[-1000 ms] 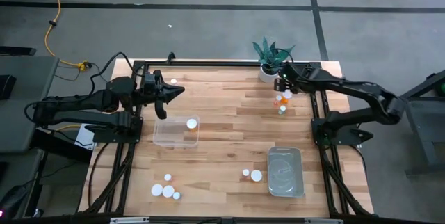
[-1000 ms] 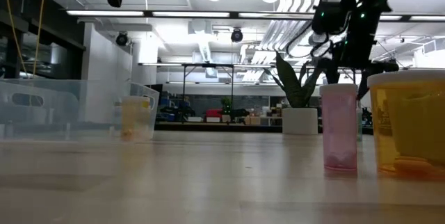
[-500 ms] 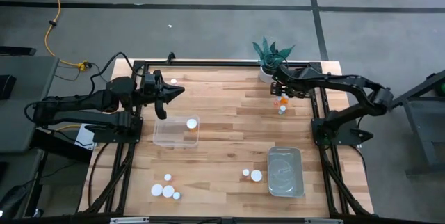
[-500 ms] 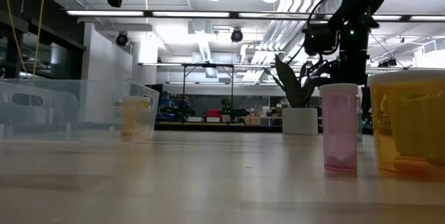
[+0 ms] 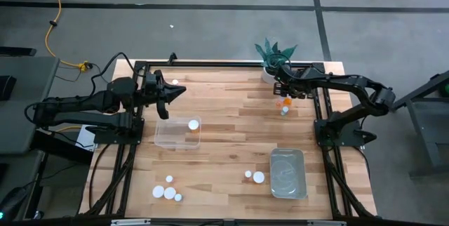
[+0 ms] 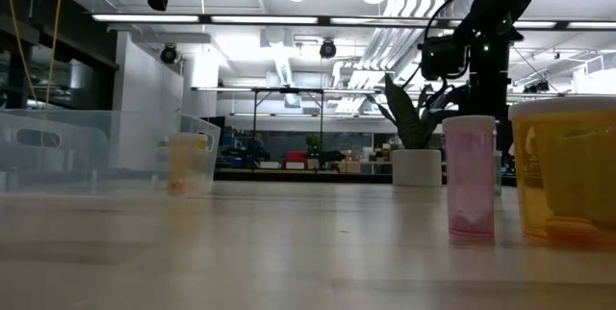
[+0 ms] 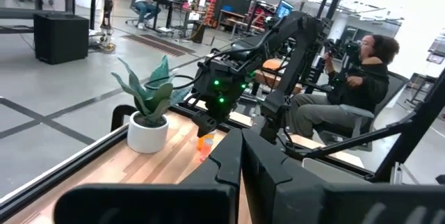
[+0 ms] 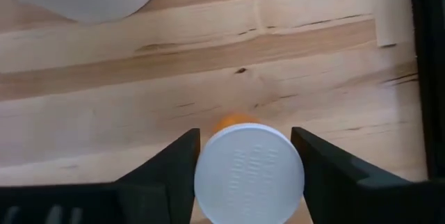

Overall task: Pick and place medicine bottles into bin by pill shape (circle, oval)
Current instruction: Put the large orange pill bottle into the transparent bin

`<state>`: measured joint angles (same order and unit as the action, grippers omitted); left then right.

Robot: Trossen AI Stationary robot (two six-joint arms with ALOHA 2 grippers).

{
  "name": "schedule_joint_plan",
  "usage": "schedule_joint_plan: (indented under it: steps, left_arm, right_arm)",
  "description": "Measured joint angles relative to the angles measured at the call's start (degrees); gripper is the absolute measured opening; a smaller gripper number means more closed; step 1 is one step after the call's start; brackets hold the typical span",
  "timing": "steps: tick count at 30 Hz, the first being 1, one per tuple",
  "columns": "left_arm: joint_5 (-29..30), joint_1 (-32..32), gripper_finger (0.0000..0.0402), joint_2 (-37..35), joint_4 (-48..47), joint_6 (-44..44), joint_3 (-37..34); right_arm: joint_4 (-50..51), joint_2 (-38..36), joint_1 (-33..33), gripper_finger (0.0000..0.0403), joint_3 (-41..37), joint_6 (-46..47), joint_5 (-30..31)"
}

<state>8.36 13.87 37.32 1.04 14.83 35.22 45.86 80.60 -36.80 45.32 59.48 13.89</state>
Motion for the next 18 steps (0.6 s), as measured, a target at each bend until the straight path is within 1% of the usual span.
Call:
schedule_joint_plan:
  steps: [2, 5, 8, 11, 13, 15, 18]
  left_arm:
    - [-0.04, 0.00, 0.0000, 0.00, 0.00, 0.16, 0.00]
    - [-0.14, 0.00, 0.0000, 0.00, 0.00, 0.13, 0.00]
    - [-0.15, 0.00, 0.0001, 0.00, 0.02, 0.02, 0.00]
    - [0.01, 0.00, 0.0001, 0.02, 0.02, 0.00, 0.00]
    - [0.70, -0.01, 0.0003, 0.26, 0.02, 0.00, 0.02]
    - [1.53, 0.00, 0.0012, 0.81, -0.18, -0.03, 0.02]
    - [1.77, 0.00, 0.0039, 2.24, -1.82, -0.90, 0.04]
  right_arm:
    - [1.24, 0.00, 0.00, 0.0172, 0.79, -1.67, -0.06]
    - [4.05, -0.76, 0.00, 0.0174, 2.84, -4.57, 0.06]
    - [9.59, -2.79, 0.04, 0.0184, 6.36, -7.11, 2.56]
    - [14.08, -5.77, 0.57, 0.0185, 10.72, -9.63, 4.68]
    - [13.77, -8.09, 1.80, 0.0181, 13.46, -11.85, 4.54]
    - [12.46, -10.28, 3.55, 0.0178, 15.77, -13.56, 3.13]
    - [8.47, -12.64, 6.86, 0.0177, 17.78, -14.88, -0.64]
